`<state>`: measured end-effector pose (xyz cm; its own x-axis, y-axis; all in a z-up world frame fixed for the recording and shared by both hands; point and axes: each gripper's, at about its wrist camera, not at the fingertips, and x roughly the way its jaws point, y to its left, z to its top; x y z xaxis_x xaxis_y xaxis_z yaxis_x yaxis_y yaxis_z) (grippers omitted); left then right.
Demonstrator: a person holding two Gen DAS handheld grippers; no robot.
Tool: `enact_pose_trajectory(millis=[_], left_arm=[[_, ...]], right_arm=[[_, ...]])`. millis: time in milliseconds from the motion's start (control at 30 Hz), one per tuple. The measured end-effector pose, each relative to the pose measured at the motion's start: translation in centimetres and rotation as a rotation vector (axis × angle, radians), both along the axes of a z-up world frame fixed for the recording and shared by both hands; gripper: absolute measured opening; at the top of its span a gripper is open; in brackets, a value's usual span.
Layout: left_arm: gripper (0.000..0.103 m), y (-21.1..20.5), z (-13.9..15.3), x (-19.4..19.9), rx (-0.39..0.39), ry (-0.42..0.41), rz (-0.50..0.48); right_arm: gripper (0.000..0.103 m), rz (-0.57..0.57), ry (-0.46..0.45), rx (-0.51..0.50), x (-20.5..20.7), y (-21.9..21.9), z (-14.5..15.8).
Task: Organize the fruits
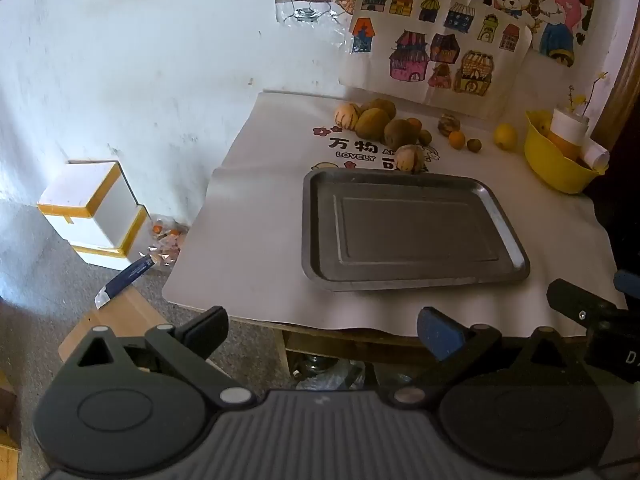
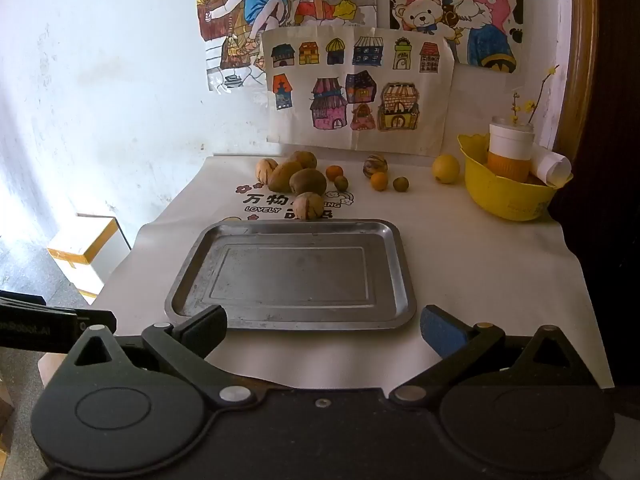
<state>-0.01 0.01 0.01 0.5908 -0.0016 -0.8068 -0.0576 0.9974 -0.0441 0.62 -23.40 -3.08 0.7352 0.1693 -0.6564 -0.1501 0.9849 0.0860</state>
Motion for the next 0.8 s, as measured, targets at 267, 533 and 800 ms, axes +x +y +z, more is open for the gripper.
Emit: enact_pose_trajectory(millis=[267,533,800], left_arm=[[0.103,0.0,0.0,-0.02,-0.001,0.006,0.001],[0.103,-0.21,-0.11,-0.14,0.004,0.011,-0.005],[0.103,-0.24,-0.25,-0.18,0.005,0.012,-0.005]], right_arm=[[0.103,-0.001,-0.001,0.001,-0.06,-0.05,-0.01],[0.103,0.0,0.0,0.003,-0.03,-0.1,-0.02],[0.103,-0.001,0.003,0.003,-0.01,-0.11,-0.09]])
